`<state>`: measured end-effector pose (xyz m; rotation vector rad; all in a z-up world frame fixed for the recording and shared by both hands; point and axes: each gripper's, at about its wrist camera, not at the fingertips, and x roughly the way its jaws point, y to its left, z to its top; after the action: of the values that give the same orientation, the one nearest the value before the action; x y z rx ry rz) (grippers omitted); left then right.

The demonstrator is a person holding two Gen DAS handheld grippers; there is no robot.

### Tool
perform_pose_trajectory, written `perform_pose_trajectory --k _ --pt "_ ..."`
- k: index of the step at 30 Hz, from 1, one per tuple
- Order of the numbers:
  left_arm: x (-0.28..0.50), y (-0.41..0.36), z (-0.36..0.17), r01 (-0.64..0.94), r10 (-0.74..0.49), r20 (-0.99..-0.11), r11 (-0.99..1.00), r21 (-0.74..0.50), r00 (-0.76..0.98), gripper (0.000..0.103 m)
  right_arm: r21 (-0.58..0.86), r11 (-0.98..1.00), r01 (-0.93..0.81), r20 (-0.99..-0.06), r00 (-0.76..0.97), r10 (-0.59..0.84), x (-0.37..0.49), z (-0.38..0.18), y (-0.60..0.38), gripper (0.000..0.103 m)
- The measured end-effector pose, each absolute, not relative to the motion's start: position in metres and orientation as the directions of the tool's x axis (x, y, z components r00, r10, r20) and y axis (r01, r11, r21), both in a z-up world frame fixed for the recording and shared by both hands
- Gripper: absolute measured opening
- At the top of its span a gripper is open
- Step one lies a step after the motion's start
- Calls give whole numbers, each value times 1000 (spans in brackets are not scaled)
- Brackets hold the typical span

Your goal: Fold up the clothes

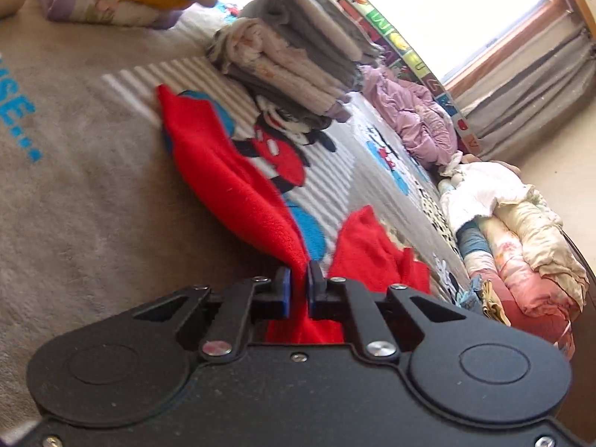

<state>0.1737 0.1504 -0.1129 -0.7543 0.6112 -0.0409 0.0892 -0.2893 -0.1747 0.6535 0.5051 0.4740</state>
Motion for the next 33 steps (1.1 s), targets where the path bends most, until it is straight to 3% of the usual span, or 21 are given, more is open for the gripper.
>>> perform_pose_trajectory --k 5,9,20,23,26,28,31,33 --pt "180 105 -72 -25 -296 -448 812 -584 844 5 735 641 -222 -253 786 563 96 -180 -299 68" --pt "183 55 -50 99 -324 -453 887 -451 831 5 795 580 -179 -222 803 553 97 -186 -314 68" --pt "154 -83 -70 409 -385 -565 908 -90 730 4 836 527 -150 -181 832 524 93 -190 -340 68" --pt "160 -98 -92 423 -374 -617 903 -73 692 5 841 522 -143 -181 835 520 93 -192 -345 68" --pt "157 -106 -100 438 -376 -642 896 -69 668 21 840 523 -142 -185 831 524 94 -192 -345 68" --pt "145 -103 -91 468 -411 -632 880 -86 657 41 833 532 -155 -187 825 533 95 -190 -342 68" --pt "124 -83 -66 528 -462 -601 846 -78 652 43 812 552 -189 -186 813 552 94 -184 -335 68" --pt "116 -59 -47 486 -435 -569 871 -70 698 43 797 565 -211 -187 805 563 95 -180 -330 68"
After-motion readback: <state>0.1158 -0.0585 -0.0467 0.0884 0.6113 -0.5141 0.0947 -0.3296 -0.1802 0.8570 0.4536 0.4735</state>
